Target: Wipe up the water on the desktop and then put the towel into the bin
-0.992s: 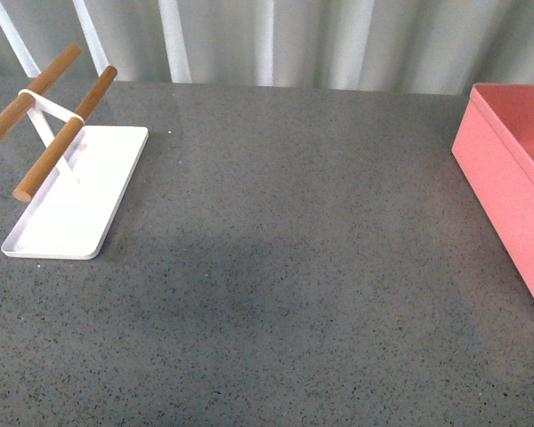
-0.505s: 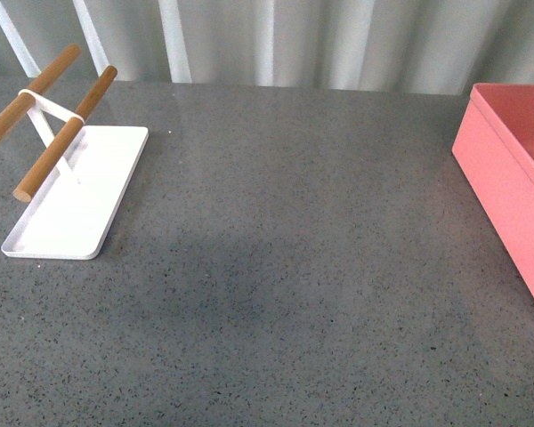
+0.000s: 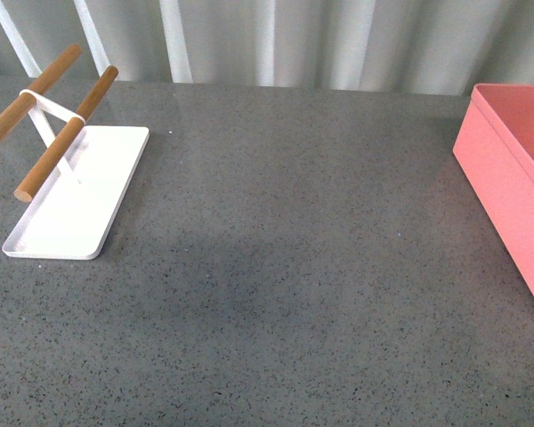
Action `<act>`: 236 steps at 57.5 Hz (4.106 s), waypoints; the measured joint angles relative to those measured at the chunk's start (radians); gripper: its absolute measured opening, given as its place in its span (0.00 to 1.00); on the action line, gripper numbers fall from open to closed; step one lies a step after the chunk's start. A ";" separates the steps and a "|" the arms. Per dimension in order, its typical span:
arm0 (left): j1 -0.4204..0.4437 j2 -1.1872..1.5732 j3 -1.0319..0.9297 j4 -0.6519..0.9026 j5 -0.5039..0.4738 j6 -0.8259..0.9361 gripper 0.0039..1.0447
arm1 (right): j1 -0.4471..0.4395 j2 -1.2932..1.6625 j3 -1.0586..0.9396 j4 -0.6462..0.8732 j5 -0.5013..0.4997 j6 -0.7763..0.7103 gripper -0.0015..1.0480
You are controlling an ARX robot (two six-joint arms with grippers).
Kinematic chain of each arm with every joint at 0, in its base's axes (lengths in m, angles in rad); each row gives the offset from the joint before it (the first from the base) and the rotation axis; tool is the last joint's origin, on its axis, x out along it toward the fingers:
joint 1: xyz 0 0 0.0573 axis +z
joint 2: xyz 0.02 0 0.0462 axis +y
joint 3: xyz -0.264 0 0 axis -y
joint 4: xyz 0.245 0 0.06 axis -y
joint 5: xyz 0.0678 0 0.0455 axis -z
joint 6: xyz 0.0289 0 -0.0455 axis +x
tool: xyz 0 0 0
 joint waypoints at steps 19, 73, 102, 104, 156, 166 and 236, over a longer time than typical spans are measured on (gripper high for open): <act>0.000 0.000 0.000 0.000 0.000 0.000 0.94 | 0.006 0.068 0.029 0.043 -0.008 0.107 0.93; 0.000 -0.001 0.000 0.000 0.000 0.000 0.94 | 0.101 -0.280 -0.709 1.516 -0.129 -0.094 0.32; 0.000 -0.001 0.000 0.000 0.000 0.000 0.94 | 0.213 -0.614 -1.070 1.513 -0.014 -0.095 0.03; 0.000 -0.001 0.000 0.000 0.000 0.000 0.94 | 0.217 -0.644 -1.088 1.501 -0.014 -0.095 0.03; 0.000 -0.001 0.000 0.000 0.000 0.000 0.94 | 0.219 -1.248 -1.218 1.063 -0.008 -0.094 0.03; 0.000 -0.001 0.000 0.000 0.000 0.000 0.94 | 0.219 -1.336 -1.218 0.977 -0.008 -0.094 0.03; 0.000 -0.001 0.000 0.000 0.000 0.000 0.94 | 0.219 -1.670 -1.218 0.639 -0.007 -0.093 0.55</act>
